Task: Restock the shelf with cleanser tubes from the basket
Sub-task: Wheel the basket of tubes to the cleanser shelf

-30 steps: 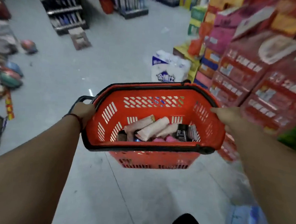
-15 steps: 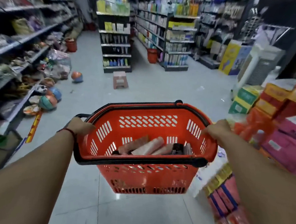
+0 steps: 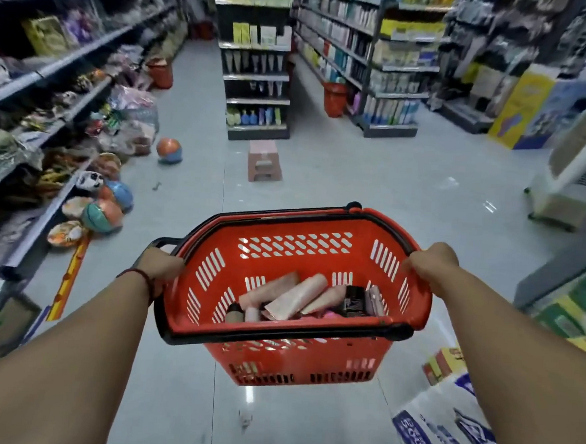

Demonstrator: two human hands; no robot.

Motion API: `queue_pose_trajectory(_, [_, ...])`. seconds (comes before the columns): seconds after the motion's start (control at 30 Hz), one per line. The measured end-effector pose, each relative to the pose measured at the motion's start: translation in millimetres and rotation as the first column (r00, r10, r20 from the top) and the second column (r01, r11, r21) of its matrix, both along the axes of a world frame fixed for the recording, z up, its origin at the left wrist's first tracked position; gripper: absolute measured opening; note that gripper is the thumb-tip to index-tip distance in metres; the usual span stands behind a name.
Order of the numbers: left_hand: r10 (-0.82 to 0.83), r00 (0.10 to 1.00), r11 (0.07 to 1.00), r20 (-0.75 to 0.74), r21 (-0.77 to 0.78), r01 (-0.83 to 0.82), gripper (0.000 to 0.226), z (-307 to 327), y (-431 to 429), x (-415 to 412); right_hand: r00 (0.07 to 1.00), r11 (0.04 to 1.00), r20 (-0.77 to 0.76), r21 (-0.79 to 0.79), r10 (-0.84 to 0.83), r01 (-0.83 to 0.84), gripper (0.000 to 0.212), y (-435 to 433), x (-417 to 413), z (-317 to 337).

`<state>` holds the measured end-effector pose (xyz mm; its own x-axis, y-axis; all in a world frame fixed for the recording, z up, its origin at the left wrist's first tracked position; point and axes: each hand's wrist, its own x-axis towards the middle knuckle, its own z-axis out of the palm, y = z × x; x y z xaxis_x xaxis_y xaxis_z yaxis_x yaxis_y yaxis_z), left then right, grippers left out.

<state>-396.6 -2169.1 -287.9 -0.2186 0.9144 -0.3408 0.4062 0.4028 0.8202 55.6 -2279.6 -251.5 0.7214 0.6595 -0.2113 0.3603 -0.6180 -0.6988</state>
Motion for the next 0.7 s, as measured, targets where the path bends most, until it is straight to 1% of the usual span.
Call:
queue_pose_trajectory(0.07, [0.014, 1.000, 1.000, -0.010, -0.023, -0.015, 0.017, 10.7, 62.3, -2.2, 1.000, 1.000, -0.023, -0.017, -0.014, 0.014, 0.019, 56.0, -2.2, 6.0])
queue_pose_trajectory(0.17, [0.032, 0.999, 0.999, 0.000, -0.010, -0.032, 0.023, 25.8, 152.8, -7.2, 0.998, 1.000, -0.064, -0.017, -0.008, 0.007, 0.023, 141.4, -5.3, 13.5])
queue_pose_trajectory(0.33, [0.043, 0.999, 0.998, -0.003, -0.049, -0.043, 0.021, 26.6, 311.0, -10.4, 0.997, 0.999, -0.075, 0.038, -0.005, 0.008, 0.019, 308.0, -2.5, 3.6])
queue_pose_trajectory(0.43, [0.070, 0.998, 0.995, 0.002, -0.071, -0.070, 0.030, 13.2, 406.9, -8.8, 0.995, 0.998, -0.095, 0.045, 0.041, -0.037, 0.024, 420.5, 3.2, -7.8])
queue_pose_trajectory(0.5, [0.086, 0.996, 0.993, 0.003, -0.078, -0.086, 0.035, 7.7, 470.9, -6.1, 0.993, 0.998, -0.097, 0.018, 0.065, -0.063, 0.024, 494.6, 7.9, -13.6])
queue_pose_trajectory(0.63, [0.123, 0.992, 0.986, 0.000, -0.114, -0.123, 0.039, 7.1, 595.3, -1.5, 0.994, 0.997, -0.076, -0.001, 0.075, -0.075, 0.019, 639.1, 18.2, -3.5])
queue_pose_trajectory(0.7, [0.146, 0.989, 0.978, -0.002, -0.150, -0.145, 0.037, 11.4, 655.3, 2.2, 0.994, 0.996, -0.065, 0.002, 0.085, -0.085, 0.019, 706.1, 21.0, 5.7])
